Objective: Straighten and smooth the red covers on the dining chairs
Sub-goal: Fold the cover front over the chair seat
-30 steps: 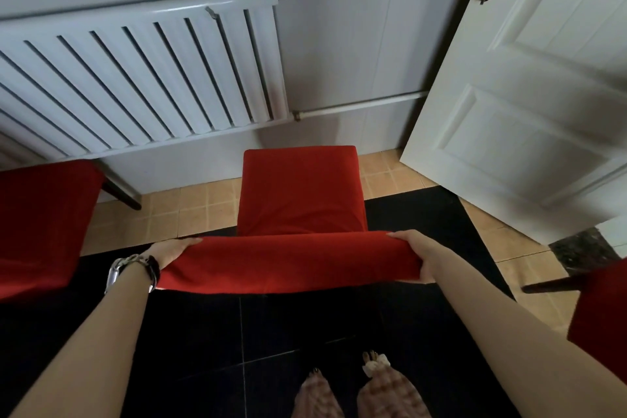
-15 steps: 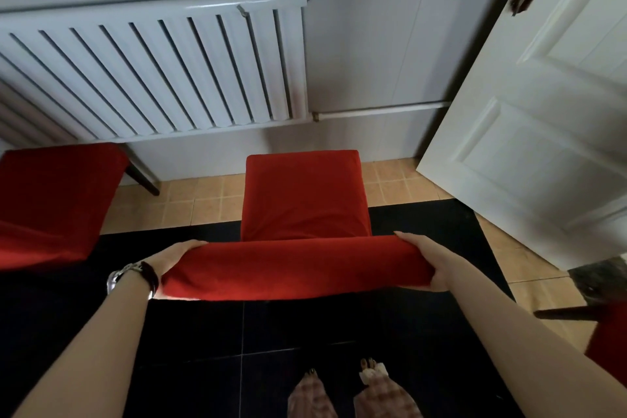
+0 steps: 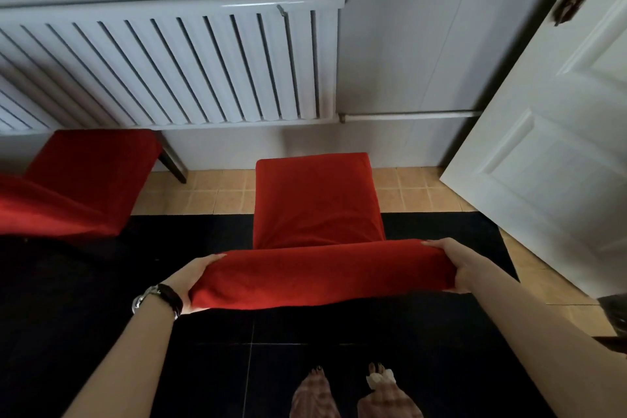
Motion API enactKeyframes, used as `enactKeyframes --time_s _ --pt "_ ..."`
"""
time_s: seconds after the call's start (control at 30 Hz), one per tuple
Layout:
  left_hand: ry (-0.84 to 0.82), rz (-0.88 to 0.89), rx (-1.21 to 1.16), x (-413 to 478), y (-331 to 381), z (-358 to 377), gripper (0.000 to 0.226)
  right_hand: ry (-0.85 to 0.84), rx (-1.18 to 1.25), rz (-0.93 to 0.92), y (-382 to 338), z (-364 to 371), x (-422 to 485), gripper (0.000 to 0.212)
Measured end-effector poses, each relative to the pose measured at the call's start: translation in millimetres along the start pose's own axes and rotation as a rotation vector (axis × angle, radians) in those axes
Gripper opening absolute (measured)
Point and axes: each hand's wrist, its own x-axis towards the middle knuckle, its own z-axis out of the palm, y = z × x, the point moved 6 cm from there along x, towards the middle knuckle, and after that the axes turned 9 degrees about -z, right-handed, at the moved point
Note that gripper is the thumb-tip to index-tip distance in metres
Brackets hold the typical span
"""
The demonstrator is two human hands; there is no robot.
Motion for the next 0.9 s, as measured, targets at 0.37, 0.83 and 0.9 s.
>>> enactKeyframes --time_s 0.37,0.83,0.9 --pt "0.027 0.037 -0.195 -14 -72 -10 0.032 -0.087 -0.150 -0.123 -24 13 -6 0.059" --pt "0.011 0.100 -0.431 -40 -138 12 0.036 -0.273 -0.331 -0.282 -84 52 -8 0.042" --pt "0.007 0.087 -0.486 -43 -146 14 0.042 -0.310 -0.375 -0.307 -96 65 -8 0.042"
